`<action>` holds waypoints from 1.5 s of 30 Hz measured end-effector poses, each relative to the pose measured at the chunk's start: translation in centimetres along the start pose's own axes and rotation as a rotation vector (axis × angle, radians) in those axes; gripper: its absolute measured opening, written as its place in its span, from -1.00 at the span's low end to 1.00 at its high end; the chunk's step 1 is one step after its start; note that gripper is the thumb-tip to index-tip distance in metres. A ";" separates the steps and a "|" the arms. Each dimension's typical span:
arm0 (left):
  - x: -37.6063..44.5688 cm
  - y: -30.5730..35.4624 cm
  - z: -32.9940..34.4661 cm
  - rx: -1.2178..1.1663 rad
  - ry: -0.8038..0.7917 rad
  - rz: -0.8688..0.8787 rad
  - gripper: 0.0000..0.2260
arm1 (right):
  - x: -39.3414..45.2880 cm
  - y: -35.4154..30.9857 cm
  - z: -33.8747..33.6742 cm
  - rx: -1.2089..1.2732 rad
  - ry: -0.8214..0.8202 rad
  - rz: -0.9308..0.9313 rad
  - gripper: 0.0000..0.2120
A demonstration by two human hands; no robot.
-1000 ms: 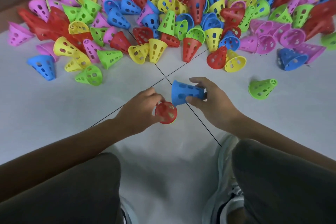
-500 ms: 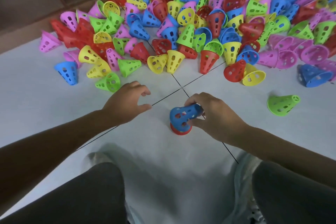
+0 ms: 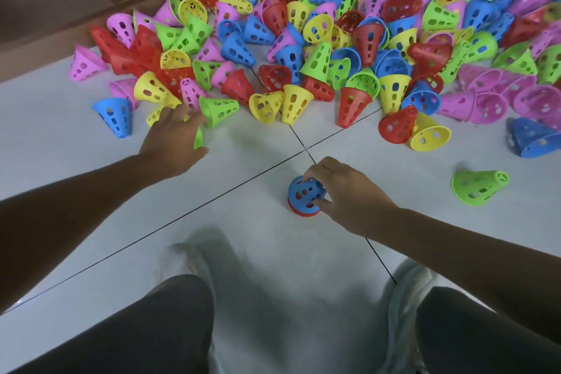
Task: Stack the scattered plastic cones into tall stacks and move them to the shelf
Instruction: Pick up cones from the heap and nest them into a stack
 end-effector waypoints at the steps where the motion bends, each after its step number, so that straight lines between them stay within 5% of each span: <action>1: 0.1 -0.4 0.2 -0.001 -0.025 -0.008 -0.49 | 0.2 0.3 -0.1 -0.021 0.004 0.007 -0.63; 5: 0.5 -1.8 0.2 -0.019 -0.053 -0.016 -0.61 | 0.8 1.8 -0.5 -0.041 -0.010 0.041 -0.63; 16: 0.3 -2.7 0.4 -0.087 -0.151 -0.034 -0.49 | 0.1 6.4 -2.2 -0.036 -0.064 0.067 -0.44; 22: -0.6 -0.1 0.7 -0.146 -0.113 0.022 -0.59 | 0.6 10.8 -5.6 -0.177 0.083 0.148 -0.50; 27: -1.4 5.1 1.0 -0.436 -0.143 -0.049 -0.57 | 0.8 13.8 -7.7 -0.310 0.190 0.253 -0.46; 34: -3.2 12.7 0.1 -0.769 -0.200 -0.069 -0.38 | 1.4 15.7 -8.4 -0.269 0.010 0.396 -0.26; 45: -3.7 17.2 -1.8 -0.627 -0.103 0.162 -0.58 | 0.0 14.3 -5.6 -0.312 0.167 0.239 -0.67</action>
Point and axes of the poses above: each hand's wrist, its own x-axis towards the middle knuckle, its own z-axis out of the palm, y = z × x, the point moved 2 cm from there along x, towards the middle knuckle, and after that the axes turned 3 degrees about -x, right-handed, at the moved point
